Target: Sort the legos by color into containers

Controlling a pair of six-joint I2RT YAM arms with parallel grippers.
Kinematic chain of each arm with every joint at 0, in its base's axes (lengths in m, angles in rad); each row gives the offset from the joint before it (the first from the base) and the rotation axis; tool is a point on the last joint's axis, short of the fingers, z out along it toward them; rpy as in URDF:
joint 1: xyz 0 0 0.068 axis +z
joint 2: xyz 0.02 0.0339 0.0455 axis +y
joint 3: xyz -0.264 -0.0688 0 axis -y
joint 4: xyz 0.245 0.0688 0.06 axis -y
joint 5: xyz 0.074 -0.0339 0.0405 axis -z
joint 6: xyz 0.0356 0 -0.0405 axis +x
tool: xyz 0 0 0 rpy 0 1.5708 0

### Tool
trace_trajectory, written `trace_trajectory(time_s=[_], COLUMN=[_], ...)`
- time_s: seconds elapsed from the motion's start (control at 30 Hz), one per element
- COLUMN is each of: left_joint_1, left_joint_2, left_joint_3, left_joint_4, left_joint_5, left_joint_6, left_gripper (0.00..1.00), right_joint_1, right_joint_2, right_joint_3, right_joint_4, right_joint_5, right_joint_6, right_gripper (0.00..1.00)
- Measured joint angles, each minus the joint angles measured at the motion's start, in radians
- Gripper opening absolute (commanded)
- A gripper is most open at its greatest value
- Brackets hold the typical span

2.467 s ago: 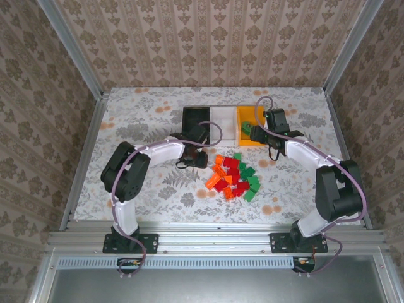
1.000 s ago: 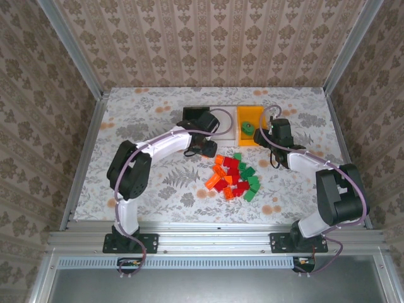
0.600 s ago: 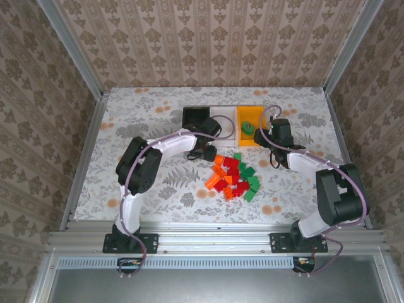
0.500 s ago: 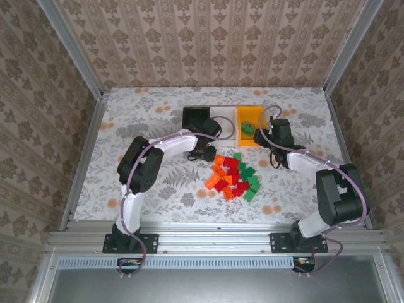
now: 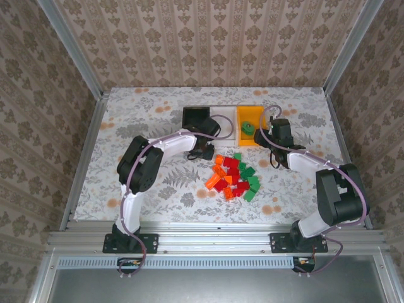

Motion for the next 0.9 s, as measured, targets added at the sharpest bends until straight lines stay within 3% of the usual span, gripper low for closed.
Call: trace_trajectory(time_s=[0.47,0.63,0.77,0.9], left_joint_1=[-0.032,-0.05,-0.034,0.039], left_joint_2=[-0.062,-0.157,-0.196,-0.175], left_joint_3=[-0.063,-0.062,0.014,0.153], left_joint_4=[0.01,-0.023,-0.077,-0.127], left_joint_5=[-0.034,-0.057,-0.089,-0.108], left_joint_6=[0.0,0.006,0.035,0.065], left_gripper=[0.35,0.36,0.36,0.36], right_joint_1=[0.0,0.0,0.0,0.0], right_joint_2=[0.0,0.0,0.0,0.0], right_joint_3=[0.0,0.0,0.0,0.0], right_joint_4=[0.0,0.0,0.0,0.0], right_joint_5=[0.0,0.0,0.0,0.0], right_joint_6=[0.0,0.0,0.0,0.0], right_gripper=[0.52,0.52,0.52,0.51])
